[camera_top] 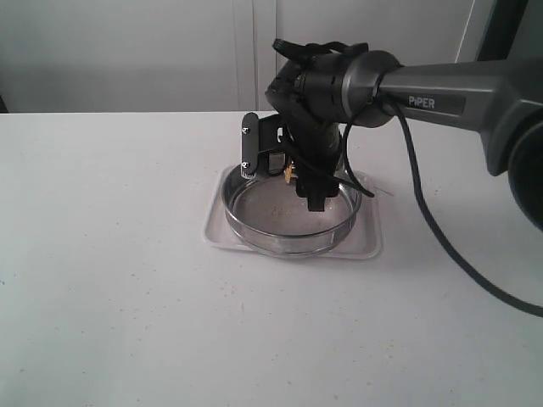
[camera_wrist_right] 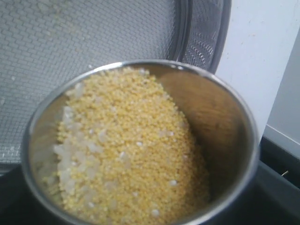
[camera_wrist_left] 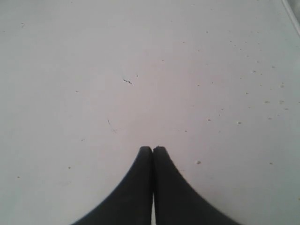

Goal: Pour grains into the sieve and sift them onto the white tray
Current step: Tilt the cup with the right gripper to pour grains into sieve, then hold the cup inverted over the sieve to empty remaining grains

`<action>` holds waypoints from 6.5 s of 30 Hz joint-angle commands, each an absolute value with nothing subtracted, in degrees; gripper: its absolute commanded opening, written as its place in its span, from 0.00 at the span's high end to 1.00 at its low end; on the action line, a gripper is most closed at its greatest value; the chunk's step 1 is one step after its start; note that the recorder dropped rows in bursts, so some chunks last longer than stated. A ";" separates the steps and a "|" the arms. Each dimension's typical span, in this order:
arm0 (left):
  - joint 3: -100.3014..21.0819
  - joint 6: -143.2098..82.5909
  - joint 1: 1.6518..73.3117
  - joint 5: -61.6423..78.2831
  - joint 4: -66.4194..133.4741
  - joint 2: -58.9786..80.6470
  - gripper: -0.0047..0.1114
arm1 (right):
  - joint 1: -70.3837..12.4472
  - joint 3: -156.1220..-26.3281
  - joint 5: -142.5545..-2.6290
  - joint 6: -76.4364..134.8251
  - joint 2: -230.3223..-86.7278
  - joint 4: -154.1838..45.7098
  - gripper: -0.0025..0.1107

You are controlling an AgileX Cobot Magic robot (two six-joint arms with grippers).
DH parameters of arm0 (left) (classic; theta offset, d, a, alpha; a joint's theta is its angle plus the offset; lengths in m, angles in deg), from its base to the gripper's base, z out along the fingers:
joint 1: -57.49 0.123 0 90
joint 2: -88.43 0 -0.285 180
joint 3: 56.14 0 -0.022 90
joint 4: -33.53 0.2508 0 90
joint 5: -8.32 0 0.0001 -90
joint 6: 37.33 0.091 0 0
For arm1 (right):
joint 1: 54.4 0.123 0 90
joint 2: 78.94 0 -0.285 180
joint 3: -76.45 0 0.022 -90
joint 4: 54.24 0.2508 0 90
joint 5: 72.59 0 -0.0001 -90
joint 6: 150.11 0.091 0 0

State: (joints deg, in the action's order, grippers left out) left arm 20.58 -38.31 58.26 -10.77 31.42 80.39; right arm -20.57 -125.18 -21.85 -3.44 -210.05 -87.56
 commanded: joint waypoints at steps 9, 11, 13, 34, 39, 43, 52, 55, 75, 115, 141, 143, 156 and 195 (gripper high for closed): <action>21.08 -38.41 58.48 -10.95 31.08 80.65 0.96 | -20.44 -125.68 -18.27 4.89 -209.75 -92.26 0.98; 21.08 -38.41 58.48 -10.95 31.08 80.65 0.96 | -20.44 -125.68 -17.57 6.49 -209.75 -93.64 0.98; 21.08 -38.41 58.48 -10.95 31.08 80.65 0.96 | -20.44 -125.68 -16.88 8.20 -209.75 -95.03 0.98; 21.08 -38.41 58.48 -10.95 31.08 80.65 0.96 | -20.44 -125.68 -10.53 11.87 -211.22 -100.61 0.98; 21.08 -38.41 58.48 -10.95 31.08 80.65 0.96 | -20.32 -125.68 -17.57 14.65 -211.22 -101.28 0.98; 21.08 -38.41 58.48 -10.95 31.08 80.65 0.96 | -20.12 -125.68 -21.73 14.95 -211.35 -102.38 0.98; 21.08 -38.41 58.48 -10.95 31.08 80.65 0.96 | -19.25 -125.68 -23.19 10.79 -211.35 -102.73 0.98; 21.08 -38.41 58.48 -10.95 31.08 80.65 0.96 | -18.46 -125.68 -21.43 10.32 -211.35 -104.01 0.98; 21.08 -38.41 58.48 -10.95 31.08 80.65 0.96 | -14.46 -125.68 -11.30 9.12 -211.35 -111.00 0.98; 21.08 -38.41 58.48 -10.95 31.08 80.65 0.96 | -13.84 -125.68 -2.63 6.12 -211.35 -121.17 0.98; 21.08 -38.41 58.48 -10.95 31.08 80.65 0.96 | -13.80 -125.68 -9.32 -9.05 -211.35 -120.97 0.98; 21.08 -38.41 58.48 -10.95 31.08 80.65 0.96 | -13.80 -125.68 -9.73 -9.05 -211.35 -120.55 0.98; 21.08 -38.41 58.48 -10.95 31.08 80.65 0.96 | -13.80 -125.68 -12.08 -12.46 -211.35 -116.84 0.98; 21.08 -38.41 58.48 -10.95 31.08 80.65 0.96 | -13.59 -125.68 -7.39 -6.87 -210.80 -110.57 0.98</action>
